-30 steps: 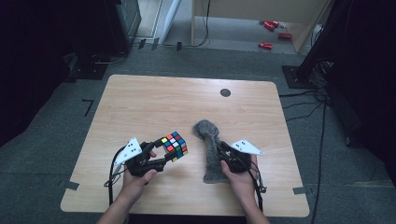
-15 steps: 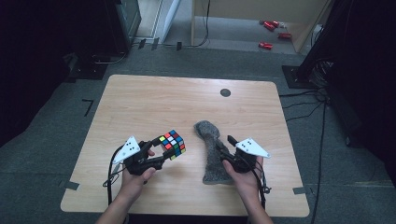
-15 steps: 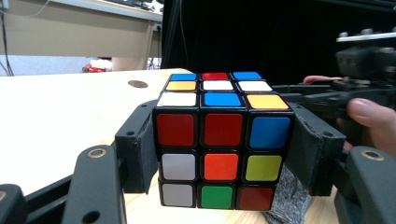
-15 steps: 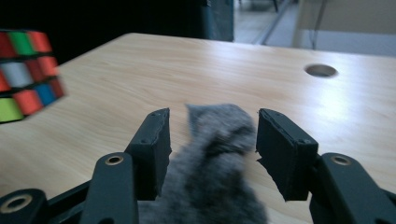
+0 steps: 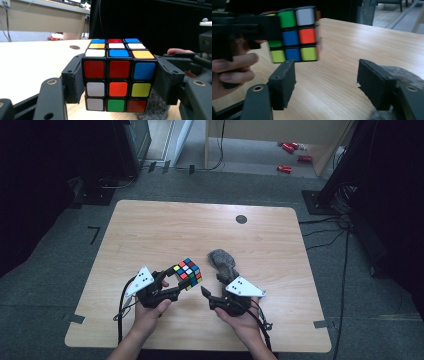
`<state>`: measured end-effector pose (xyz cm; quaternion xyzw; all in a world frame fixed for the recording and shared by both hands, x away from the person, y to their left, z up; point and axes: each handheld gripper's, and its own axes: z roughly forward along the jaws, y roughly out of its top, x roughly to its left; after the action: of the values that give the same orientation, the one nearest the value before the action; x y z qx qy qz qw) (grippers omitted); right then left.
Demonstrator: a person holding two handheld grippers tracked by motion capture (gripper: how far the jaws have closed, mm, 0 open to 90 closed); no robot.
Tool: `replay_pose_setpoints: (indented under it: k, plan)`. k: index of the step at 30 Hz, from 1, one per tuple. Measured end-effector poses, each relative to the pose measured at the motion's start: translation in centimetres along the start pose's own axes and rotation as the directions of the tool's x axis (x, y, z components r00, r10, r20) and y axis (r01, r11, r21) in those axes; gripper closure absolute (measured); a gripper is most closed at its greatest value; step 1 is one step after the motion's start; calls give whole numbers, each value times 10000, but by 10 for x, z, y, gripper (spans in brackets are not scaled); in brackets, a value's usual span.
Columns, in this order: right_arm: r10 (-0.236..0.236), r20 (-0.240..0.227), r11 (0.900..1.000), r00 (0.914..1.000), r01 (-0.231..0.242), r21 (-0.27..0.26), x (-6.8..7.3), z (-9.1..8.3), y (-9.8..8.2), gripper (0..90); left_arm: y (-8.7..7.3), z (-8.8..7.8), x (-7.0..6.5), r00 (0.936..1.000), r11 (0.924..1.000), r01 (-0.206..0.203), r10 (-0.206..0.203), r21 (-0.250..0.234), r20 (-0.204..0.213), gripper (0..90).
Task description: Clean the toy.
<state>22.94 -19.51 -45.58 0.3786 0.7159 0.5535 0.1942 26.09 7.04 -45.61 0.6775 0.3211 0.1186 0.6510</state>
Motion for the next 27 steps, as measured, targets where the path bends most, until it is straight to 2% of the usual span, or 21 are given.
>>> replay_pose_setpoints:
  k: [7, 15, 18, 24, 27]
  plan:
    - [-107, -247, 9999, 9996, 106, -44, 15, 5, 0, 262, -1, 5, -8, 9999, 10000, -11, 11, 19, -107, 356]
    - [-133, -23, 9997, 9999, 134, 193, 22, 12, -3, 227, -2, 10, -21, 9999, 10000, -10, 9, -93, -129, 356]
    - [-237, 88, 9996, 9997, 236, 139, 25, 13, -3, 227, -3, 12, -25, 9999, 10000, -48, 48, 22, -119, 356]
    - [-409, 405, 9992, 9983, 408, 34, 28, 14, -3, 257, -7, 17, -33, 9999, 9998, 150, -150, 117, -4, 355]
    - [-509, 707, 9987, 9962, 514, -62, 29, 14, -4, 330, -8, 18, -33, 9998, 9997, 140, -142, 181, 115, 355]
